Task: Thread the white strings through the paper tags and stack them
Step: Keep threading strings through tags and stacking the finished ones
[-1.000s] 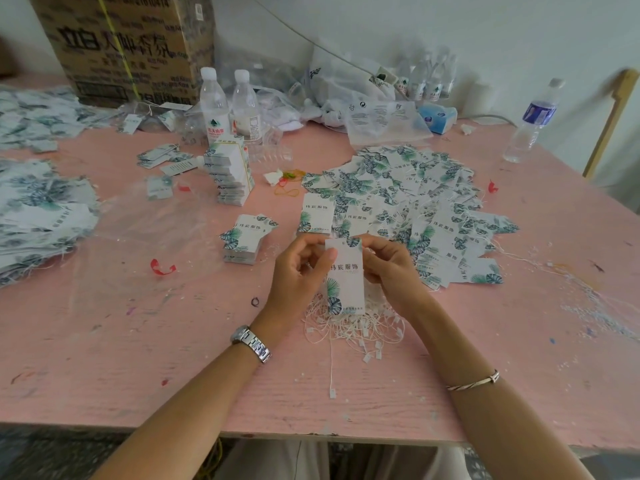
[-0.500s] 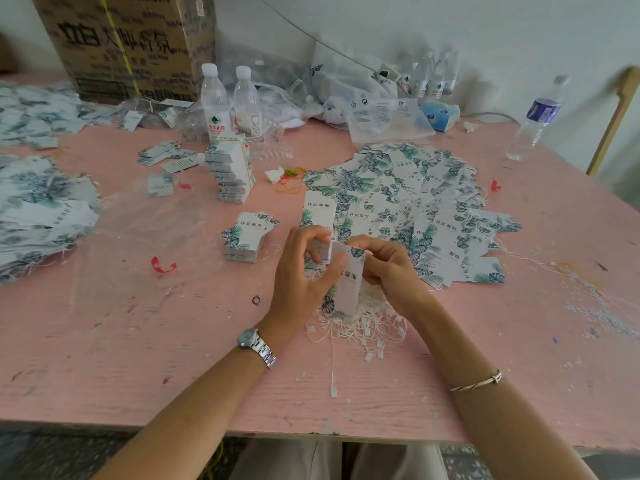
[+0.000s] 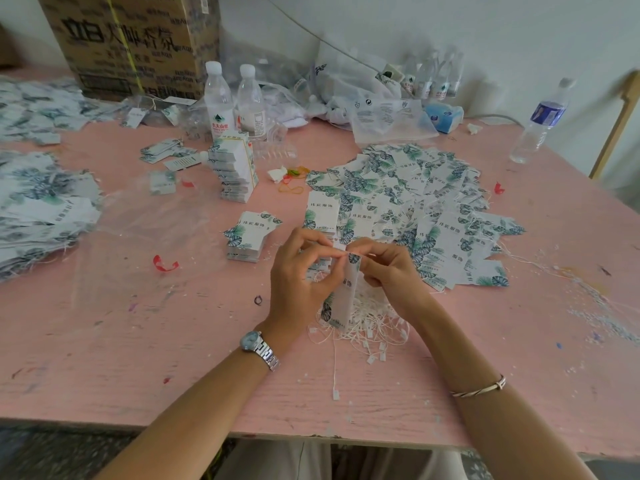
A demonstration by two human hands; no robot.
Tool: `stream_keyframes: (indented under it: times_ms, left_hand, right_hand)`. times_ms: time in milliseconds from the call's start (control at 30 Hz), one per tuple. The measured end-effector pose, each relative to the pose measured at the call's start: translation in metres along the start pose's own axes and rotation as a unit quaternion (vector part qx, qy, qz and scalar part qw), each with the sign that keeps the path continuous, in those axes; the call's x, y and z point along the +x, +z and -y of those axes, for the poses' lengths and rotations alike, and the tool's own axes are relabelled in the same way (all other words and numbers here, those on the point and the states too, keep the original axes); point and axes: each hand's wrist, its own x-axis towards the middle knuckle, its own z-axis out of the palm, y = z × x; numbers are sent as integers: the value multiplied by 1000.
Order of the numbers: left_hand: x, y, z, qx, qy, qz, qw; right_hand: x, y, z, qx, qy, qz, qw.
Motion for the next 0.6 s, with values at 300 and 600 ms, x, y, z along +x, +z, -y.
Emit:
stream_keyframes:
  times_ms: [300,600]
  left_hand:
    - [-1,1,-3,1,-36,25,999]
    - [-2,1,-1,-10,-40,17,999]
  right_hand:
    - [1,-1,6,-26,10,10,1000]
    - [0,4,6,-30,-5,-2,1000]
